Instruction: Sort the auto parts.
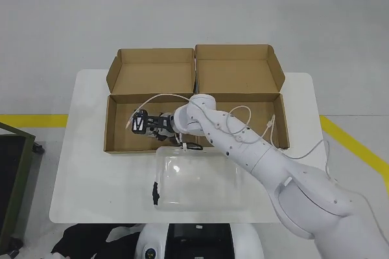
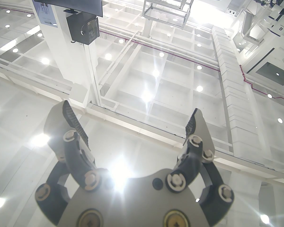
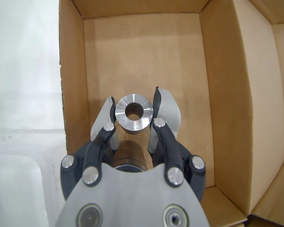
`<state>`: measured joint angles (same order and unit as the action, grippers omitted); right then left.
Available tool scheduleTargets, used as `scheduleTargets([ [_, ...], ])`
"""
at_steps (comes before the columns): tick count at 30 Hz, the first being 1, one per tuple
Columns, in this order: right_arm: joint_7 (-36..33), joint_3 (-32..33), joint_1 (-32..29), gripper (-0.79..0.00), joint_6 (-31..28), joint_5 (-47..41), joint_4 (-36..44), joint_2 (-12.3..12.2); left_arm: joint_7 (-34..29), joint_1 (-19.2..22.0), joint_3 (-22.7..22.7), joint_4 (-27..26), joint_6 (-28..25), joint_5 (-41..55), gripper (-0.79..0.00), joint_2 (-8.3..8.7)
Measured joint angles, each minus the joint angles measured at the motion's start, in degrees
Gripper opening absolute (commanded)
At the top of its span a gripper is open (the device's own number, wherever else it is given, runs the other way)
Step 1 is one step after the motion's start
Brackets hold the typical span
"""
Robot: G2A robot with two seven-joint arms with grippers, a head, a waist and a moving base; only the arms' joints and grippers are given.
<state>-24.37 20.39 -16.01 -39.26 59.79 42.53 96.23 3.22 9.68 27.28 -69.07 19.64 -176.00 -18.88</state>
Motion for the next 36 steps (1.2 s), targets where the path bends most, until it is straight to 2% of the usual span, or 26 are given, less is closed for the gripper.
scheduleTargets([
  [6, -0.7, -0.4, 0.4, -0.539, -0.6, 1.3, -2.2, 1.4, 0.0, 0.0, 0.0, 0.0, 0.0, 0.0, 0.000, 0.00],
  [8, -0.9, -0.4, 0.4, -0.477, -0.8, 1.6, -2.9, 1.8, 0.0, 0.0, 0.0, 0.0, 0.0, 0.0, 0.000, 0.00],
  [12, -1.0, -0.4, 0.6, -0.465, -1.1, 2.2, -4.3, 2.6, 0.0, 0.0, 0.0, 0.0, 0.0, 0.0, 0.000, 0.00],
  [14, -1.0, -0.3, 0.7, -0.422, -1.2, 2.6, -4.6, 2.9, 0.0, 0.0, 0.0, 0.0, 0.0, 0.0, 0.000, 0.00],
  [16, -0.9, -0.1, 1.1, -0.363, -1.2, 3.2, -4.6, 3.1, 0.0, 0.0, 0.0, 0.0, 0.0, 0.0, 0.000, 0.00],
  [20, -0.4, 0.9, 1.9, -0.185, -1.2, 3.9, -3.6, 3.1, 0.0, 0.0, 0.0, 0.0, 0.0, 0.0, 0.000, 0.00],
  [22, 0.2, 1.9, 2.3, -0.135, -1.5, 3.9, -2.4, 2.7, 0.0, 0.0, 0.0, 0.0, 0.0, 0.0, 0.000, 0.00],
  [26, 1.3, 5.0, 1.9, 0.000, -3.5, 2.2, 1.2, 1.3, 0.0, 0.0, 0.0, 0.0, 0.0, 0.0, 0.000, 0.00],
  [32, -0.3, 11.8, -2.2, 0.000, -4.3, 1.8, 12.2, -3.1, 0.0, 0.0, 0.0, 0.0, 0.0, 0.0, 0.000, 0.00],
  [36, -3.3, 18.5, -8.4, 0.000, -4.1, 2.9, 21.6, -7.1, 0.0, 0.0, 0.0, 0.0, 0.0, 0.0, 0.000, 0.00],
])
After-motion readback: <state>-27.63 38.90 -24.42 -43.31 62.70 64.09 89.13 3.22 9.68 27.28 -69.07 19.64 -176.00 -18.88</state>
